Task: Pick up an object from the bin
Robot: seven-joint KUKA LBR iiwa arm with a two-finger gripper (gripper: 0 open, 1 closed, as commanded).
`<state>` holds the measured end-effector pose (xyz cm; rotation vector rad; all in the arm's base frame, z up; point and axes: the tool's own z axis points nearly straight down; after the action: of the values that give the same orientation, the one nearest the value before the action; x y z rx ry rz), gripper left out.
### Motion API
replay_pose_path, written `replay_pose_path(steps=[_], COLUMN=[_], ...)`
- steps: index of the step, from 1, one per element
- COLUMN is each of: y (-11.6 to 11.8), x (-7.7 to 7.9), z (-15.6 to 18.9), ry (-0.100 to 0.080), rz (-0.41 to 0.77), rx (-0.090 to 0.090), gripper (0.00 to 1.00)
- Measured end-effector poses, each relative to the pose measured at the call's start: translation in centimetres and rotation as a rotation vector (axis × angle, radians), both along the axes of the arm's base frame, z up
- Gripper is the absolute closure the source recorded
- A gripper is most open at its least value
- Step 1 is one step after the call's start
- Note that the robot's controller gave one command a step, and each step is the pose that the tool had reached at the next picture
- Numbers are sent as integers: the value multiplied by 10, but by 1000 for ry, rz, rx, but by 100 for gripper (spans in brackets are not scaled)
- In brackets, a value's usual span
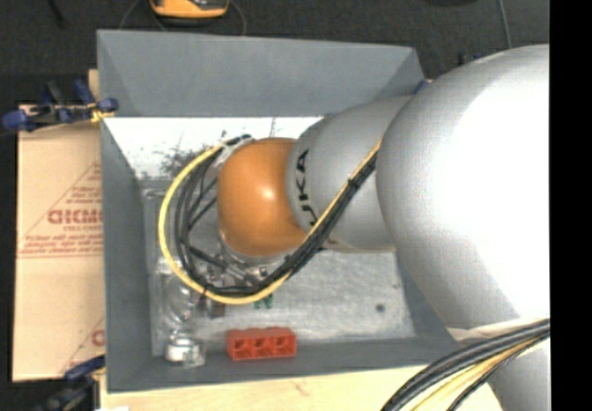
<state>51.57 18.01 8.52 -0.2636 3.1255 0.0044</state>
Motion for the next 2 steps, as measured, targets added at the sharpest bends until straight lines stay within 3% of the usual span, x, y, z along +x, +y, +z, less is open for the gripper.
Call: replay_pose_path(steps=[1, 2], y=[9, 19], x=[1, -2], z=[29, 43], ry=[1, 0], rz=[-106, -129], rx=[-2, 0], gripper=[100, 100])
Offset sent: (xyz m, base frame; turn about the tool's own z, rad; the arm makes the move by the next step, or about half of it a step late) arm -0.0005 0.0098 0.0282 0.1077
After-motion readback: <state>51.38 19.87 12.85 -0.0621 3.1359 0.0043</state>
